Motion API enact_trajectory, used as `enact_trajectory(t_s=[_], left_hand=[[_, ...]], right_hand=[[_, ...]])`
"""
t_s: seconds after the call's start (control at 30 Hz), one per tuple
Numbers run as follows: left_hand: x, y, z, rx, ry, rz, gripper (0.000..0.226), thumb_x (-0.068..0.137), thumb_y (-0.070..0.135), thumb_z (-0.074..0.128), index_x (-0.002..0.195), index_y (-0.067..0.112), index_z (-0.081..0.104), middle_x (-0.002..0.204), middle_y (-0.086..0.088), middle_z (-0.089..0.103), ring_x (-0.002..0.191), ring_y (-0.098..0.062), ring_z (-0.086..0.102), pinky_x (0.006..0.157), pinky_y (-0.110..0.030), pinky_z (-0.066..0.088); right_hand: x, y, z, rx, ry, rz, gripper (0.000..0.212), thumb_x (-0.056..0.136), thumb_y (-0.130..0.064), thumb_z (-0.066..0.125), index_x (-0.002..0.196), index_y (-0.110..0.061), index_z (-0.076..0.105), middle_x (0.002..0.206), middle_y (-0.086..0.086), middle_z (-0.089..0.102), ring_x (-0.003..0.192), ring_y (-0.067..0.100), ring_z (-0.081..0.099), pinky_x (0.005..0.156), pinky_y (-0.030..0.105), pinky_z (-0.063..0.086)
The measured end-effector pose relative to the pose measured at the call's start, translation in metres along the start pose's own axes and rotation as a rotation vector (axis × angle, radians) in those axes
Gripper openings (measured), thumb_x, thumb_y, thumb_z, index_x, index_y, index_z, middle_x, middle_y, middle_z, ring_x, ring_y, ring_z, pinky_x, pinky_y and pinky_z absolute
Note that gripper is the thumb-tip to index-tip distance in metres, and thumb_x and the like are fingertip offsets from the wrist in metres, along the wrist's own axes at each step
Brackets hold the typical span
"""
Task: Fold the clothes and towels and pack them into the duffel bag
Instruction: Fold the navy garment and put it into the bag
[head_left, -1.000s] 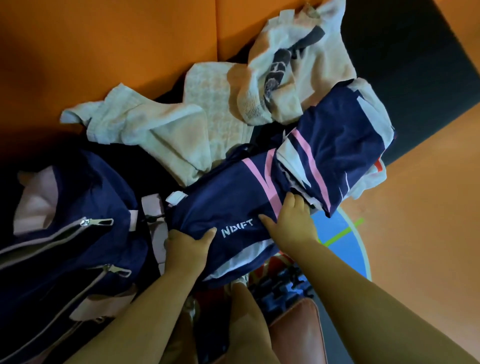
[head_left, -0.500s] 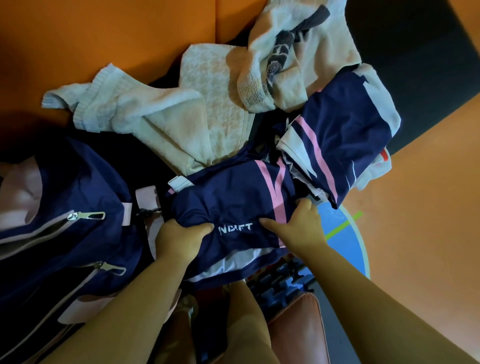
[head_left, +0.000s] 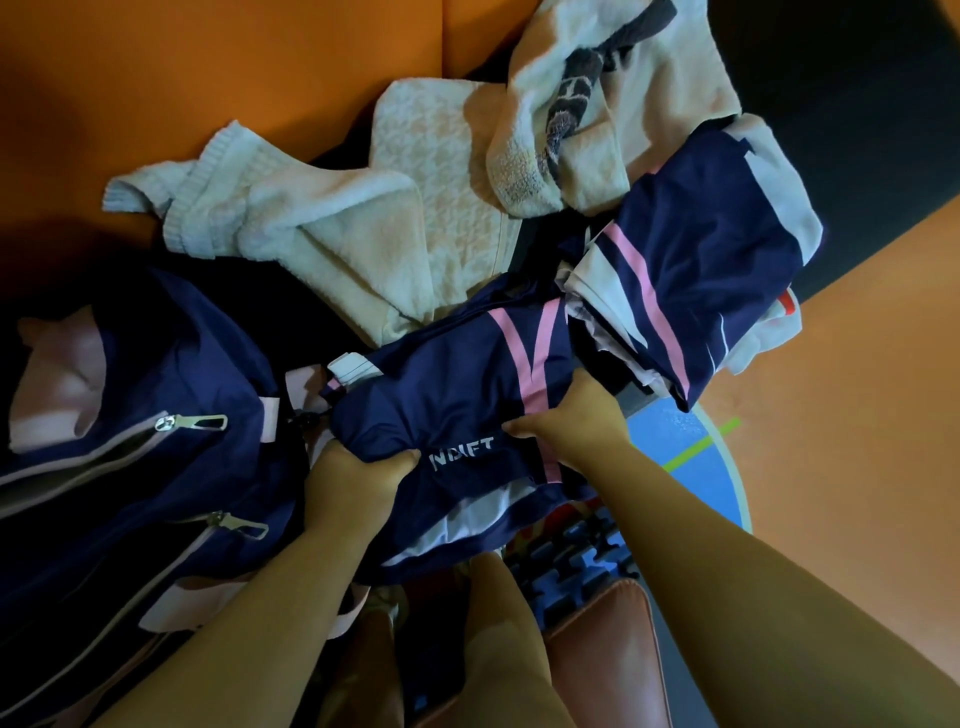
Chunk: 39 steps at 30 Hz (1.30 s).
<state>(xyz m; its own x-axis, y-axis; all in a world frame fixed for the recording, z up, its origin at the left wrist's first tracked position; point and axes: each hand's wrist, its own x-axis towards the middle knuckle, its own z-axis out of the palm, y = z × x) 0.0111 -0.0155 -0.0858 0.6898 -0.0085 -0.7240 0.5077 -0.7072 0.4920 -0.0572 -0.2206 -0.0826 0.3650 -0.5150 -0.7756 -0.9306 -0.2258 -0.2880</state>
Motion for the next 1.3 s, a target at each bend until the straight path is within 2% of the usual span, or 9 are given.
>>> enact_trajectory(t_s=[0.13, 0.4, 0.57, 0.73, 0.8, 0.97, 1.07, 1.2, 1.3], left_hand=[[-0.004, -0.001, -0.002, -0.003, 0.001, -0.013, 0.064, 0.066, 0.032, 0.081, 0.117, 0.005, 0.054, 0.115, -0.009, 0.062, 0.101, -0.028, 0.057, 0.082, -0.031, 0.044], [-0.013, 0.001, -0.010, -0.124, -0.042, -0.103, 0.079, 0.062, 0.047, 0.079, 0.125, 0.009, 0.049, 0.118, -0.007, 0.062, 0.103, -0.027, 0.059, 0.088, -0.035, 0.047], [-0.022, 0.016, -0.011, -0.184, -0.071, -0.099, 0.052, 0.084, 0.032, 0.066, 0.124, 0.006, 0.048, 0.108, 0.002, 0.055, 0.100, -0.019, 0.053, 0.085, -0.029, 0.038], [-0.031, 0.038, -0.008, -0.073, -0.079, -0.137, 0.039, 0.089, 0.038, 0.058, 0.106, 0.004, 0.051, 0.086, -0.001, 0.058, 0.079, -0.020, 0.054, 0.072, -0.028, 0.038], [-0.031, 0.046, -0.008, -0.035, -0.136, -0.176, 0.036, 0.090, 0.042, 0.054, 0.091, 0.006, 0.052, 0.075, -0.001, 0.053, 0.064, -0.015, 0.048, 0.063, -0.031, 0.041], [-0.034, 0.064, -0.006, -0.184, -0.294, -0.268, 0.027, 0.091, 0.040, 0.054, 0.076, 0.017, 0.057, 0.087, -0.012, 0.060, 0.087, -0.028, 0.060, 0.093, -0.050, 0.049], [-0.038, 0.075, -0.004, -0.096, -0.315, -0.230, 0.038, 0.095, 0.030, 0.049, 0.110, -0.004, 0.059, 0.114, -0.027, 0.062, 0.102, -0.037, 0.061, 0.090, -0.043, 0.048], [-0.034, 0.068, -0.006, 0.017, -0.349, -0.207, 0.031, 0.096, 0.032, 0.047, 0.070, 0.015, 0.053, 0.075, -0.005, 0.056, 0.087, -0.027, 0.059, 0.078, -0.033, 0.046], [-0.040, 0.062, -0.018, 0.101, -0.435, -0.039, 0.032, 0.098, 0.028, 0.043, 0.066, 0.026, 0.046, 0.074, 0.005, 0.050, 0.073, -0.011, 0.050, 0.065, -0.021, 0.036]], right_hand=[[-0.004, -0.003, 0.000, -0.094, 0.084, 0.003, 0.071, 0.056, -0.043, 0.086, 0.112, -0.016, 0.052, 0.121, 0.006, 0.043, 0.117, 0.033, 0.039, 0.096, 0.048, 0.039], [-0.011, -0.009, 0.001, 0.025, 0.001, -0.015, 0.069, 0.059, -0.031, 0.088, 0.104, -0.010, 0.039, 0.098, 0.005, 0.053, 0.087, 0.028, 0.053, 0.077, 0.042, 0.052], [-0.017, -0.015, 0.001, -0.063, -0.002, -0.046, 0.057, 0.058, -0.032, 0.085, 0.101, -0.011, 0.054, 0.101, 0.009, 0.063, 0.087, 0.029, 0.060, 0.074, 0.039, 0.054], [-0.038, -0.025, -0.010, -0.025, -0.129, -0.186, 0.054, 0.073, -0.024, 0.075, 0.111, -0.010, 0.040, 0.106, 0.012, 0.056, 0.090, 0.030, 0.057, 0.078, 0.046, 0.052], [-0.050, -0.027, -0.013, -0.006, -0.248, -0.231, 0.068, 0.068, -0.031, 0.074, 0.120, -0.013, 0.033, 0.113, 0.012, 0.052, 0.098, 0.031, 0.055, 0.081, 0.047, 0.052], [-0.076, -0.036, -0.001, -0.330, -0.381, -0.316, 0.139, 0.057, -0.058, 0.078, 0.147, -0.012, -0.018, 0.155, 0.010, 0.006, 0.140, 0.038, 0.012, 0.112, 0.053, 0.021], [-0.083, -0.043, 0.013, -0.433, -0.281, -0.292, 0.153, 0.047, -0.073, 0.075, 0.144, -0.006, -0.022, 0.156, 0.013, -0.001, 0.140, 0.039, 0.008, 0.112, 0.057, 0.017], [-0.078, -0.045, 0.040, -0.518, -0.019, -0.258, 0.141, 0.054, -0.073, 0.071, 0.146, -0.005, -0.012, 0.150, 0.017, 0.017, 0.132, 0.040, 0.027, 0.103, 0.057, 0.028], [-0.070, -0.042, 0.049, -0.576, 0.077, -0.299, 0.116, 0.071, -0.058, 0.067, 0.147, -0.007, -0.005, 0.145, 0.018, 0.026, 0.125, 0.040, 0.034, 0.096, 0.054, 0.033]])
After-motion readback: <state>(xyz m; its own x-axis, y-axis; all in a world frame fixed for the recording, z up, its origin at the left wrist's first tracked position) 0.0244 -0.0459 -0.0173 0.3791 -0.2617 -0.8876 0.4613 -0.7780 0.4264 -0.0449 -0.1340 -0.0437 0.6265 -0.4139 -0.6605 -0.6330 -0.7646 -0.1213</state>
